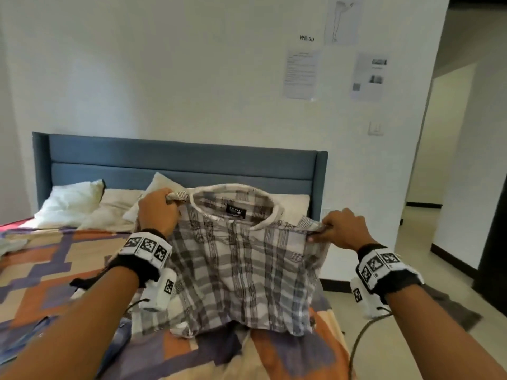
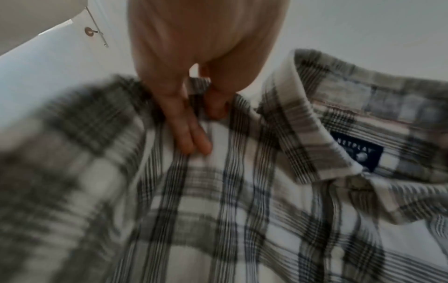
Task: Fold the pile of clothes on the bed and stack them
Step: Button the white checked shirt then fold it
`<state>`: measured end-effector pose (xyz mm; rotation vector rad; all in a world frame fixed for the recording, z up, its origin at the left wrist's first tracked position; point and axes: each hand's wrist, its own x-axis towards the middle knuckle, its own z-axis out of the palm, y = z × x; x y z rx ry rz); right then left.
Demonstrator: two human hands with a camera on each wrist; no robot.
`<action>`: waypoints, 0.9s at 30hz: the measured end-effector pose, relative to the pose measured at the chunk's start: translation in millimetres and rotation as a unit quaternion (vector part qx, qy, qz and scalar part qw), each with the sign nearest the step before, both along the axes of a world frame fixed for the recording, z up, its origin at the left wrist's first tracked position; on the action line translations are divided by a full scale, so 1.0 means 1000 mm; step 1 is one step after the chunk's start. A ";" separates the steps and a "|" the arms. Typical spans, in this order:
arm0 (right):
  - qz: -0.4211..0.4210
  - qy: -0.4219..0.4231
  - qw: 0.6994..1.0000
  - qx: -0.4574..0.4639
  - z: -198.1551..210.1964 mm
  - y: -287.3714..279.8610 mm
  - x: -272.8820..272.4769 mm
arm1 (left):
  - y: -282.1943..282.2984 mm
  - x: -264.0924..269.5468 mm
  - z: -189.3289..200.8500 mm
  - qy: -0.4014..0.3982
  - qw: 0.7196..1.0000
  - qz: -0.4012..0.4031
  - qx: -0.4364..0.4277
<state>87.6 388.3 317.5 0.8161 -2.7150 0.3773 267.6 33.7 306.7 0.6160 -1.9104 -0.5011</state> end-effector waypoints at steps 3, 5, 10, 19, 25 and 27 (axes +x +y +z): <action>0.044 0.041 0.990 -0.129 -0.003 -0.003 0.011 | -0.007 -0.004 -0.019 -0.208 0.977 0.003 0.048; 0.109 0.048 0.962 -0.246 -0.003 -0.010 0.020 | 0.003 -0.003 -0.035 -0.375 0.924 -0.069 -0.003; 0.213 0.038 0.962 -0.165 -0.001 -0.056 0.064 | 0.115 0.001 -0.055 -0.264 0.865 -0.426 0.028; 0.177 0.005 0.980 0.086 -0.044 -0.037 0.078 | 0.149 0.013 -0.053 -0.100 0.939 -0.313 0.098; -0.030 -0.065 0.993 0.089 -0.080 0.017 0.057 | 0.110 0.025 -0.050 0.018 0.940 -0.235 0.246; -0.024 -0.049 0.998 -0.026 -0.064 0.019 0.053 | 0.098 0.022 -0.058 0.024 0.946 -0.199 0.254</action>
